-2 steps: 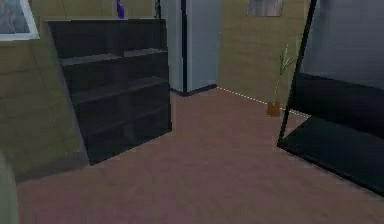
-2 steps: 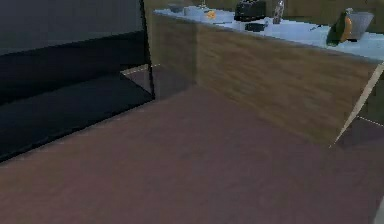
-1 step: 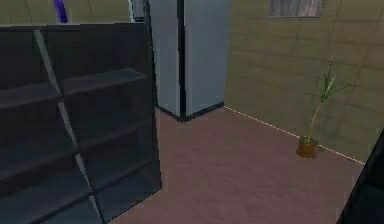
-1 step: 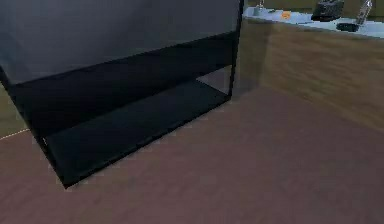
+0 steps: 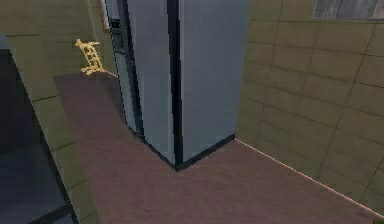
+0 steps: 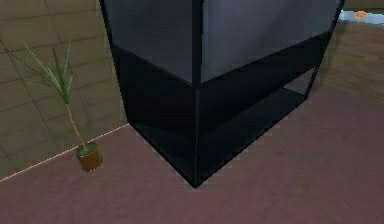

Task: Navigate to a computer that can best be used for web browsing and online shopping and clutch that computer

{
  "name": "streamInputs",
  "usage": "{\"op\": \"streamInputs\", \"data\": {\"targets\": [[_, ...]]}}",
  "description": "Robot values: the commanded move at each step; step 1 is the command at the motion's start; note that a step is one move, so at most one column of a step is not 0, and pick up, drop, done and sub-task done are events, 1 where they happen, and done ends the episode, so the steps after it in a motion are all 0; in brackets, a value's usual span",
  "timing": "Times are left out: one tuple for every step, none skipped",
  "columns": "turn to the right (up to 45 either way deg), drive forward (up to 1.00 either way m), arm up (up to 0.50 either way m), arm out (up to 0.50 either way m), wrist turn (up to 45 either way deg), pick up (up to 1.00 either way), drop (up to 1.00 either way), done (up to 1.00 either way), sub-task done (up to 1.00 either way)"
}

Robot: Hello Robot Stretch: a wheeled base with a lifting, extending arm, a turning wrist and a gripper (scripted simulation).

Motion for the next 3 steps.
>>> {"op": "streamInputs", "data": {"targets": [[-3.0,0.00,0.00,0.00,0.0,0.00,0.00,0.00,0.00],[0.0,0.45,0.00,0.00,0.0,0.00,0.00,0.00,0.00],[-36.0,0.00,0.00,0.00,0.0,0.00,0.00,0.00,0.00]]}}
